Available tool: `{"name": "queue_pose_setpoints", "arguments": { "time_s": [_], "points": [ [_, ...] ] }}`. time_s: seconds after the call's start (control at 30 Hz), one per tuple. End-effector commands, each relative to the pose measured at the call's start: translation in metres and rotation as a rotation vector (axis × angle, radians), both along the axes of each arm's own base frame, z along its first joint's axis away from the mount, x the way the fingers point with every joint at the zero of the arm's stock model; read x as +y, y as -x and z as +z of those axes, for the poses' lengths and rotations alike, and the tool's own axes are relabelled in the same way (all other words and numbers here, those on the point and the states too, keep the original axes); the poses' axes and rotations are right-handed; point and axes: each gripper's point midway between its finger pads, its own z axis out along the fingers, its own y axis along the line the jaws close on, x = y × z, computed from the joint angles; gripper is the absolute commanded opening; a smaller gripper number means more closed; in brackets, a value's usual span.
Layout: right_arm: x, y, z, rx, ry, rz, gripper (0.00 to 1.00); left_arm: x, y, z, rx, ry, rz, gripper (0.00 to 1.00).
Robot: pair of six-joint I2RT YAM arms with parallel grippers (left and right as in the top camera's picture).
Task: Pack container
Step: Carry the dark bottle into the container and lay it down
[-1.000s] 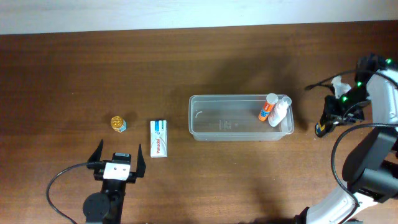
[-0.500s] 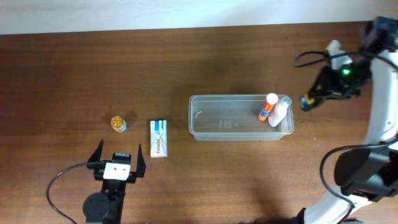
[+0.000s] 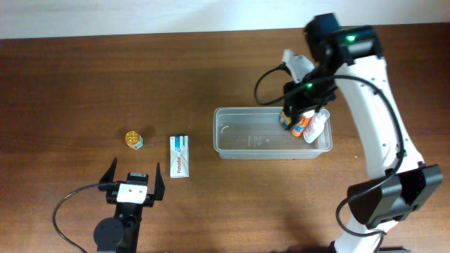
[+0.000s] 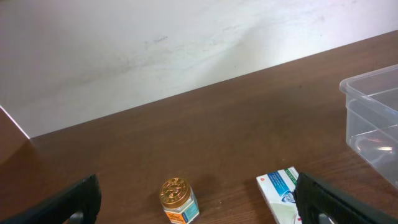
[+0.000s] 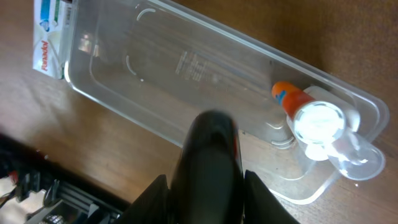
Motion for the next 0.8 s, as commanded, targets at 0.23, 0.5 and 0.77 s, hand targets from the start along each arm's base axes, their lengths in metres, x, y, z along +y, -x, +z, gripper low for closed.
{"name": "queue_pose_setpoints", "arguments": {
  "time_s": [0.23, 0.5, 0.77],
  "points": [
    [0.022, -0.004, -0.014, -0.026, 0.085, -0.001, 0.31, 0.002, 0.000, -0.001, 0.003, 0.013, 0.008, 0.99],
    [0.021, -0.009, -0.026, -0.027, 0.095, -0.018, 0.31, 0.002, 0.000, -0.001, 0.003, 0.013, 0.008, 0.99],
    [0.024, -0.016, -0.025, -0.053, 0.082, -0.044, 0.31, 0.002, 0.000, -0.001, 0.003, 0.013, 0.008, 0.99]
  ]
}}
